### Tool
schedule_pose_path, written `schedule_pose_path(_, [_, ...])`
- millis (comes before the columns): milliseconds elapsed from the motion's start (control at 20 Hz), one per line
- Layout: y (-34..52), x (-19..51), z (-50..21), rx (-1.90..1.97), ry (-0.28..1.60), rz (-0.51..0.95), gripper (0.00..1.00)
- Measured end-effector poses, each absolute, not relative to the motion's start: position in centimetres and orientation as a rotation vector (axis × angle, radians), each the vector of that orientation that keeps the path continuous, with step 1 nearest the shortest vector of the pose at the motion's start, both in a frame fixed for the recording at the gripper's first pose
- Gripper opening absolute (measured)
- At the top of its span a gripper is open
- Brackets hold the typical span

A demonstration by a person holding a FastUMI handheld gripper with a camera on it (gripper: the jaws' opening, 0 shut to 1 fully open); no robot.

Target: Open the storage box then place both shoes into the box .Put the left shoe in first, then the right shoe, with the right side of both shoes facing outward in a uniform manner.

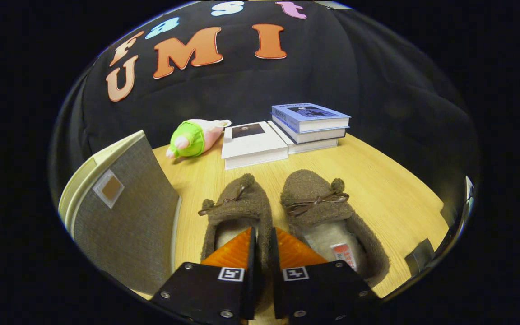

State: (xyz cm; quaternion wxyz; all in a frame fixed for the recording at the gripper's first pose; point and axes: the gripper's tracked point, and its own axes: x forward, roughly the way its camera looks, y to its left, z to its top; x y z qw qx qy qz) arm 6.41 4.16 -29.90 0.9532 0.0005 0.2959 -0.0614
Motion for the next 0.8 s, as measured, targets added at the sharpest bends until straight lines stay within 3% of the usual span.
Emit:
schedule_pose_path(50, [4.4, 6.5, -29.6, 0.007, 0.596, -0.119, 0.05])
schedule_pose_path(150, [4.2, 6.9, -29.4, 0.012, 0.578, -0.127, 0.03])
schedule_pose_path(800, [9.0, 7.2, -24.8, 0.034, 0.477, 0.006, 0.00])
